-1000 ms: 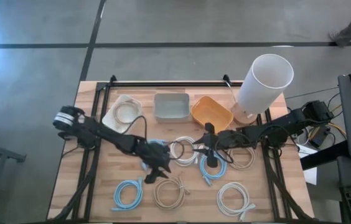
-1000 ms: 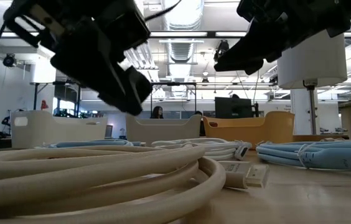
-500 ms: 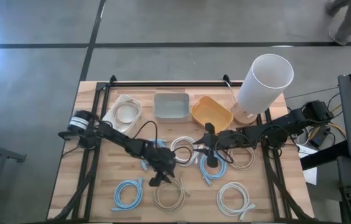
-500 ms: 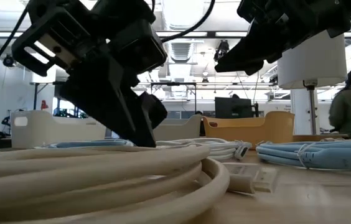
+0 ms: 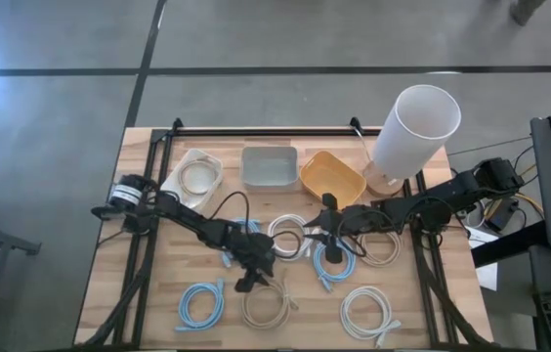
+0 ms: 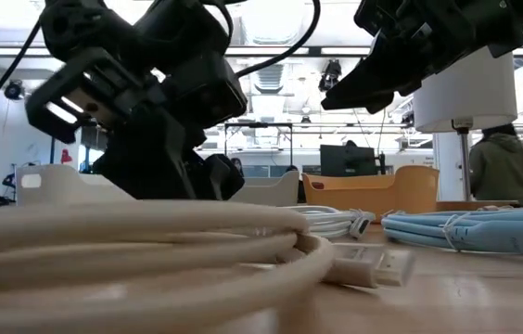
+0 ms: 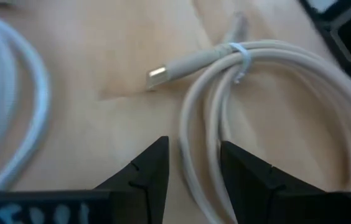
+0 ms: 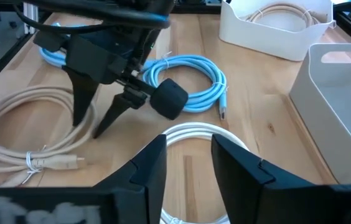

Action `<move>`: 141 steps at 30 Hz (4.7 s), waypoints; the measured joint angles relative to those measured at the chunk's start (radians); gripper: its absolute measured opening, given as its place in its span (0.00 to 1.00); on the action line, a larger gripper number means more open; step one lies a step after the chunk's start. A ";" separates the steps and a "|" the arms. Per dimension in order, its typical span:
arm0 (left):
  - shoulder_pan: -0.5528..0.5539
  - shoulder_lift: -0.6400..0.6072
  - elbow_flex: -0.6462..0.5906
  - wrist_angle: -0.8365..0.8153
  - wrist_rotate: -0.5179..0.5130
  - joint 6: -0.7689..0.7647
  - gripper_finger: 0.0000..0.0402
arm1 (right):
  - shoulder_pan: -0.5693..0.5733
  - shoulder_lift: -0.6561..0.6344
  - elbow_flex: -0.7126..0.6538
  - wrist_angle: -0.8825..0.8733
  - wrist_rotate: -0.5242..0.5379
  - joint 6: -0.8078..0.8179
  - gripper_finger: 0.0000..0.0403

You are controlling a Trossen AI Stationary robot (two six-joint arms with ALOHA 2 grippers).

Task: Sort HDMI cables
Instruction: Put the bottom brown HDMI cable into the white bin, then put the brown HDMI cable into the white bin

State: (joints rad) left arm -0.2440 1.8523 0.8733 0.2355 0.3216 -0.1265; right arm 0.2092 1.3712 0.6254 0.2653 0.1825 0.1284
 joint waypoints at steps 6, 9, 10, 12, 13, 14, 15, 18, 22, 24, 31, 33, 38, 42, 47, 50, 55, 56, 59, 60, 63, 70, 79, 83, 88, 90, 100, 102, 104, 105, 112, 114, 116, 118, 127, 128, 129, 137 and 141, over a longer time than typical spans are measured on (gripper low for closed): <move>0.001 0.028 -0.010 0.010 -0.054 0.002 0.36 | 0.000 0.000 -0.002 0.000 0.000 0.000 0.29; 0.000 0.043 -0.010 0.011 -0.071 0.001 0.36 | 0.000 0.000 -0.004 0.000 0.000 -0.004 0.29; 0.000 0.043 -0.010 0.009 -0.085 0.001 0.36 | 0.000 0.000 -0.005 0.000 0.000 -0.013 0.29; 0.000 0.041 -0.010 0.006 -0.110 0.001 0.36 | 0.000 0.000 -0.006 0.000 0.000 -0.029 0.29; 0.001 0.039 -0.010 0.005 -0.113 0.001 0.36 | 0.000 0.000 -0.006 0.000 0.000 -0.031 0.29; 0.003 0.039 -0.010 0.005 -0.113 -0.002 0.36 | 0.000 0.000 -0.006 0.000 -0.001 -0.031 0.29; 0.003 0.039 -0.009 0.004 -0.113 -0.005 0.36 | 0.000 0.000 -0.007 0.000 0.000 -0.029 0.29; 0.003 0.039 -0.006 -0.002 -0.112 -0.010 0.36 | 0.000 0.000 -0.007 0.000 -0.001 -0.027 0.28; 0.004 0.039 -0.005 -0.033 -0.110 -0.012 0.31 | 0.000 0.000 -0.007 0.000 -0.001 -0.026 0.28; 0.005 0.039 -0.005 -0.049 -0.107 -0.012 0.24 | 0.000 0.000 -0.007 0.000 -0.001 -0.024 0.28; 0.005 0.040 0.004 -0.066 -0.096 -0.012 0.04 | 0.000 0.000 -0.007 0.000 -0.001 -0.023 0.27; 0.005 0.040 0.010 -0.070 -0.098 -0.012 0.06 | 0.000 0.000 -0.007 0.000 -0.001 -0.023 0.26; 0.006 0.008 0.039 -0.132 -0.103 -0.012 0.07 | 0.000 0.000 -0.007 0.000 -0.001 -0.023 0.26; 0.008 -0.050 0.054 -0.257 -0.190 -0.011 0.04 | 0.000 0.000 -0.007 0.000 -0.001 -0.023 0.27; 0.009 -0.146 0.063 -0.456 -0.373 -0.006 0.04 | 0.000 0.000 -0.009 0.000 -0.001 -0.023 0.26; 0.009 -0.210 0.067 -0.560 -0.444 -0.016 0.04 | 0.000 0.000 -0.009 0.000 -0.001 -0.023 0.25; 0.008 -0.337 0.068 -0.613 -0.472 -0.051 0.04 | 0.000 0.000 -0.011 0.000 -0.001 -0.023 0.23; 0.008 -0.363 0.068 -0.631 -0.487 -0.053 0.04 | 0.000 0.000 -0.012 0.001 -0.001 -0.023 0.23; 0.006 -0.448 0.070 -0.728 -0.585 -0.065 0.04 | 0.000 0.000 -0.014 0.000 -0.001 -0.023 0.23; 0.007 -0.476 0.072 -0.768 -0.626 -0.076 0.04 | 0.000 0.000 -0.015 0.000 -0.001 -0.023 0.23; 0.008 -0.550 0.084 -0.900 -0.778 -0.110 0.04 | 0.000 0.000 -0.019 0.000 -0.001 -0.023 0.23; 0.030 -0.679 0.141 -1.268 -1.078 -0.355 0.04 | 0.000 0.000 -0.022 0.000 0.000 -0.023 0.24; 0.097 -0.760 0.211 -1.617 -1.151 -0.554 0.04 | 0.000 0.000 -0.022 0.001 0.000 -0.023 0.20; 0.152 -0.775 0.219 -1.723 -1.171 -0.594 0.04 | 0.000 0.001 -0.022 0.001 0.000 -0.023 0.21; 0.235 -0.776 0.209 -1.775 -1.144 -0.606 0.04 | 0.000 0.000 -0.024 0.002 0.000 -0.023 0.22; 0.264 -0.776 0.200 -1.772 -1.132 -0.596 0.04 | 0.000 0.001 -0.025 0.002 0.000 -0.020 0.23; 0.370 -0.776 0.099 -1.736 -1.112 -0.557 0.04 | 0.000 0.000 -0.040 0.002 0.000 0.000 0.19; 0.386 -0.776 0.067 -1.696 -1.115 -0.544 0.04 | 0.000 0.000 -0.041 0.002 0.000 0.000 0.18; 0.397 -0.776 0.034 -1.644 -1.119 -0.517 0.04 | 0.000 0.001 -0.041 0.002 0.000 0.000 0.18; 0.402 -0.776 0.019 -1.612 -1.123 -0.500 0.04 | 0.000 0.000 -0.041 0.002 0.000 0.001 0.18; 0.417 -0.775 -0.082 -1.384 -1.159 -0.363 0.04 | -0.001 0.001 -0.042 0.056 0.002 0.003 0.21; 0.421 -0.774 -0.096 -1.344 -1.150 -0.332 0.04 | -0.001 0.001 -0.042 0.094 0.003 0.002 0.23; 0.427 -0.765 -0.100 -1.331 -1.141 -0.314 0.04 | 0.000 0.001 -0.042 0.120 0.003 -0.005 0.25; 0.435 -0.755 -0.100 -1.330 -1.137 -0.312 0.05 | 0.000 0.001 -0.042 0.131 0.003 -0.014 0.27; 0.504 -0.730 -0.100 -1.330 -1.147 -0.311 0.18 | 0.000 0.001 -0.043 0.130 0.003 -0.016 0.34; 0.511 -0.730 -0.098 -1.331 -1.160 -0.309 0.20 | 0.000 0.001 -0.044 0.130 0.003 -0.016 0.34; 0.517 -0.730 -0.095 -1.334 -1.175 -0.298 0.21 | 0.000 0.001 -0.044 0.130 0.003 -0.016 0.35; 0.533 -0.731 -0.057 -1.335 -1.196 -0.214 0.21 | 0.000 0.001 -0.046 0.130 0.003 -0.017 0.35; 0.532 -0.731 -0.008 -1.329 -1.093 -0.215 0.21 | 0.000 0.001 -0.046 0.130 0.003 -0.017 0.36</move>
State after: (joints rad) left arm 0.2879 1.1213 0.8655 -1.0939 -0.7712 -0.3413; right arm 0.2092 1.3720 0.5793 0.3950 0.1856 0.1116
